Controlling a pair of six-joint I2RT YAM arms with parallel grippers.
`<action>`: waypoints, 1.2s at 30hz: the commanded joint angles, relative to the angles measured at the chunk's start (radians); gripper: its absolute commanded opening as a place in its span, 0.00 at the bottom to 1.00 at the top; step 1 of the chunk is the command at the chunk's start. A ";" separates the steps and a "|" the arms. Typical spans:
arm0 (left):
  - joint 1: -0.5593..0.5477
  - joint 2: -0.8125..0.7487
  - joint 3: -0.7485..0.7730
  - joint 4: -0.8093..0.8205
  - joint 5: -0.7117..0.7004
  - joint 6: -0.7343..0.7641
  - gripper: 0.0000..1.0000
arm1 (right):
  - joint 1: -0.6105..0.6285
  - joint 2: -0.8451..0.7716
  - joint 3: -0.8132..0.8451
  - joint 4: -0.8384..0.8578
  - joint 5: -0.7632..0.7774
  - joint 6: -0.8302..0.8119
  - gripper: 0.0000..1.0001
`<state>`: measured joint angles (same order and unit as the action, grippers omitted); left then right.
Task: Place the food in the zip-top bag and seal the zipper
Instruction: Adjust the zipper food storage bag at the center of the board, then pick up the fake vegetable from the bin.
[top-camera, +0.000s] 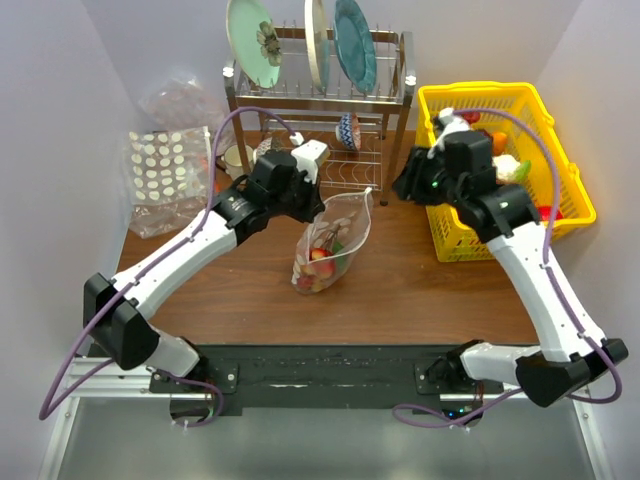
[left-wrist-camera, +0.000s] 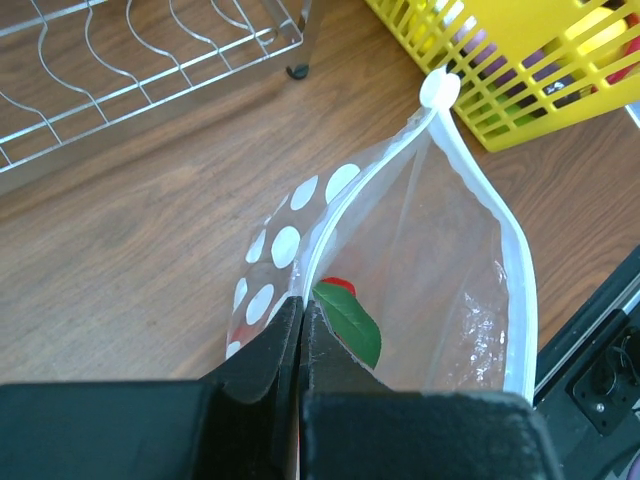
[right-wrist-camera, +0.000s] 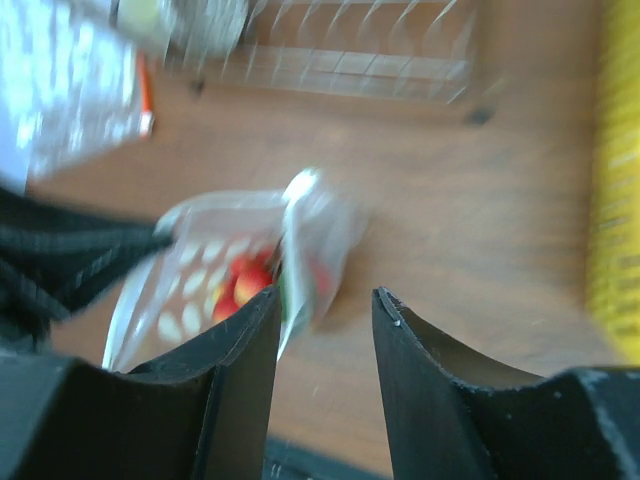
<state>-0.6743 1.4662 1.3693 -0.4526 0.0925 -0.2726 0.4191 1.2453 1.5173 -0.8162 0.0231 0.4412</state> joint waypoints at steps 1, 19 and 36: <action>0.009 -0.069 -0.010 0.078 0.010 0.036 0.00 | -0.139 0.003 0.125 -0.086 0.106 -0.074 0.44; 0.010 -0.190 -0.145 0.140 0.050 0.075 0.00 | -0.465 0.124 0.087 -0.135 0.451 0.062 0.63; 0.010 -0.225 -0.184 0.164 0.073 0.067 0.00 | -0.612 0.402 0.046 -0.255 0.452 0.378 0.58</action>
<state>-0.6693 1.2743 1.1957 -0.3519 0.1532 -0.2195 -0.1787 1.6642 1.6073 -1.0767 0.4530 0.7353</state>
